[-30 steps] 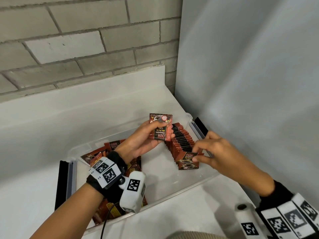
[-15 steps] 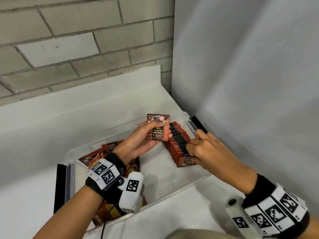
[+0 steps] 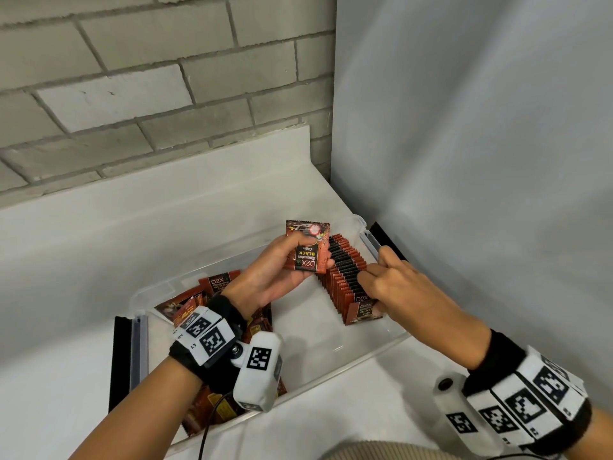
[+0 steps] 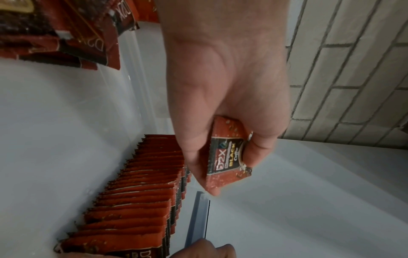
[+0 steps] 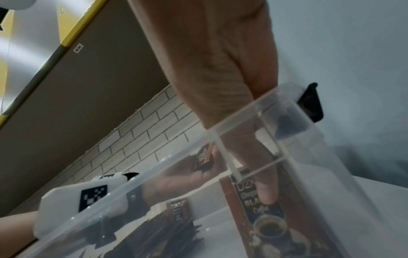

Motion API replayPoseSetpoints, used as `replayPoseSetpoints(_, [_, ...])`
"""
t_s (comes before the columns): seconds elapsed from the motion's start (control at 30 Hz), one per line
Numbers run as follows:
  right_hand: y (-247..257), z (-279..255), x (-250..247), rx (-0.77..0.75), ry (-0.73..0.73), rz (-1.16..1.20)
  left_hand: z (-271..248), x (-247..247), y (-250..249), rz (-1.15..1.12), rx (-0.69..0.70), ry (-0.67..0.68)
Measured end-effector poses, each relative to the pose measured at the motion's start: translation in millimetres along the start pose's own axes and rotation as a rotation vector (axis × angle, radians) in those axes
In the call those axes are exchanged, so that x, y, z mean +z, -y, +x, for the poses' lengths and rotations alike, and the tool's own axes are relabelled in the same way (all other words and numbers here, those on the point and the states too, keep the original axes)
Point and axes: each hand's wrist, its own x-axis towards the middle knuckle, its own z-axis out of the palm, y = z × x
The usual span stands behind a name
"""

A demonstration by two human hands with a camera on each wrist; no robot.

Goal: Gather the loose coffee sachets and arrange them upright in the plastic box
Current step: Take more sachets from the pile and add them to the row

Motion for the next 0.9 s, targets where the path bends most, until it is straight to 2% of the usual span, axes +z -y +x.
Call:
replayPoseSetpoints(0.2, [-4, 2, 1, -0.009, 0.004, 0.084, -1, 1, 0, 0.060, 0.023, 0.026])
replayPoseSetpoints(0.37, [-10, 5, -1, 0.130, 0.144, 0.259, 0, -1, 0, 0.140, 0.056, 0.057])
replayPoseSetpoints(0.57, [-6, 6, -19, 0.412, -0.051, 0.697, 1, -2, 0, 0.192, 0.085, 0.096])
replayPoseSetpoints(0.8, [-5, 13, -19, 0.572, -0.018, 1.019, 0, -2, 1, 0.235, 0.119, 0.106])
replayPoseSetpoints(0.9, [-4, 15, -20, 0.639, -0.096, 1.145, -1, -1, 0, 0.202, 0.092, 0.133])
